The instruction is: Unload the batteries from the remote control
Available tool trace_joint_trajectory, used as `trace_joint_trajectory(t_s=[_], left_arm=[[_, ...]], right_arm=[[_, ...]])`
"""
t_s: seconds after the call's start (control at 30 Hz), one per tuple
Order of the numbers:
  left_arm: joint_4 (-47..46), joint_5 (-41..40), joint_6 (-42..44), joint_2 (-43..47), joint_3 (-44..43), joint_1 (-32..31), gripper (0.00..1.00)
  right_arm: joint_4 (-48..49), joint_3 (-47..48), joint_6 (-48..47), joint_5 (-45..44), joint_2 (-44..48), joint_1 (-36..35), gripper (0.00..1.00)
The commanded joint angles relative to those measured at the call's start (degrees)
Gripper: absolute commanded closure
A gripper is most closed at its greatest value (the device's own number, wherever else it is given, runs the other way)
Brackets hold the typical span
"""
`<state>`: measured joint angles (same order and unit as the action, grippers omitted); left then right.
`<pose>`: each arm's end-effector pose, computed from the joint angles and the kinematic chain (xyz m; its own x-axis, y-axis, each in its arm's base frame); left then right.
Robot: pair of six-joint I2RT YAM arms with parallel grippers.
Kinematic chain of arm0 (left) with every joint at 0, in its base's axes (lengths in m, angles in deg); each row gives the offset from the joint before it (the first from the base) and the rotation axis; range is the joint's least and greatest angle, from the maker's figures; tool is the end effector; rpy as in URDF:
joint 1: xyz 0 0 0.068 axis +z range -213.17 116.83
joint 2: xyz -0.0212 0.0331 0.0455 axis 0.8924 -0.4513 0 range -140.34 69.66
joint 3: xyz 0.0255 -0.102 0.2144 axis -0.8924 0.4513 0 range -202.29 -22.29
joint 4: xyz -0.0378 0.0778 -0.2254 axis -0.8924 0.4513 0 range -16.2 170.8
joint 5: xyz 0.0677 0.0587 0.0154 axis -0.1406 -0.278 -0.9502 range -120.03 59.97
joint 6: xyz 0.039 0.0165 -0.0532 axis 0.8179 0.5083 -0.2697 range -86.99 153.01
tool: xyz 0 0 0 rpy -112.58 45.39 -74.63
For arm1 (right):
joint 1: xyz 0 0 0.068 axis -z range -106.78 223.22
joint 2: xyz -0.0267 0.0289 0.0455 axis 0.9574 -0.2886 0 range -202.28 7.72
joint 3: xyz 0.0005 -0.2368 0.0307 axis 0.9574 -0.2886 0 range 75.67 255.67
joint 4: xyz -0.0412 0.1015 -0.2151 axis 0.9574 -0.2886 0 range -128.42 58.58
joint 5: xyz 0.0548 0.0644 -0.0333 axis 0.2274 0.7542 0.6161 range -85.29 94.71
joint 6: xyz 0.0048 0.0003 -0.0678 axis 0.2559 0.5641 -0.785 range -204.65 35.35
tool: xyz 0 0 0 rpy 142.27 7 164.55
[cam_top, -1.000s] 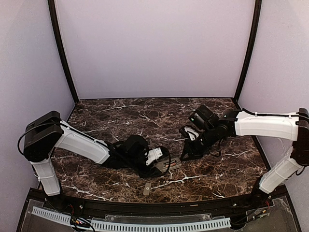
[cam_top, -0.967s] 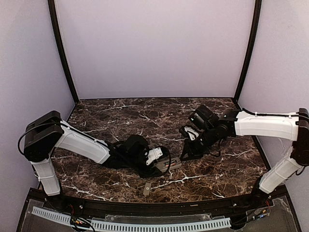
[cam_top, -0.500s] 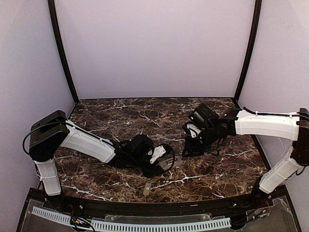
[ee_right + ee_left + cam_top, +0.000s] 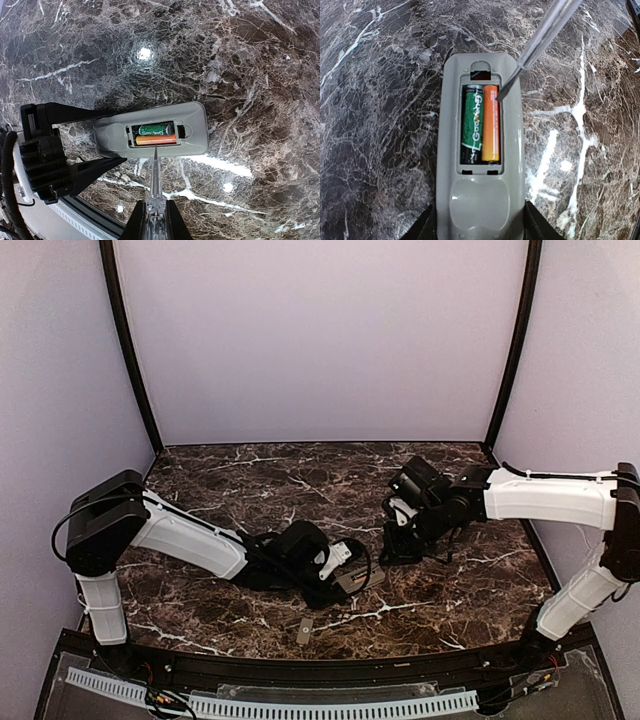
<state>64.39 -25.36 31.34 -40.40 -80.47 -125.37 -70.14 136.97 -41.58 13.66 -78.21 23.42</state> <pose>0.1725 -0.3367 0.1028 -0.3413 0.5850 -0.7357 0.9001 0.4290 -0.0765 0.1803 0.2264 0.1886 -0.9674 -0.0997 -0.2327 -0.1901 0.8930 0.4079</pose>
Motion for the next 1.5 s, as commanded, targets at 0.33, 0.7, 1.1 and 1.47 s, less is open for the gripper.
trace_joint_trajectory(t_s=[0.33, 0.7, 1.1, 1.47], left_arm=[[3.22, -1.36, -0.63, -1.01, -1.84, -0.65, 1.0], [3.52, -1.18, -0.09, -1.19, -2.11, -1.0, 1.0], [3.78, -1.26, 0.0, -1.32, -2.3, -1.1, 1.0], [3.94, -1.15, 0.08, -1.47, -2.36, -1.27, 1.0]], right_arm=[[0.02, 0.17, 1.57, -1.85, -1.4, -0.56, 1.0], [0.74, -0.38, 1.31, -3.81, -2.4, -0.48, 1.0], [1.31, 0.1, 1.16, -4.65, -2.2, -0.21, 1.0], [3.22, -1.22, 1.5, -5.33, -3.46, -0.21, 1.0]])
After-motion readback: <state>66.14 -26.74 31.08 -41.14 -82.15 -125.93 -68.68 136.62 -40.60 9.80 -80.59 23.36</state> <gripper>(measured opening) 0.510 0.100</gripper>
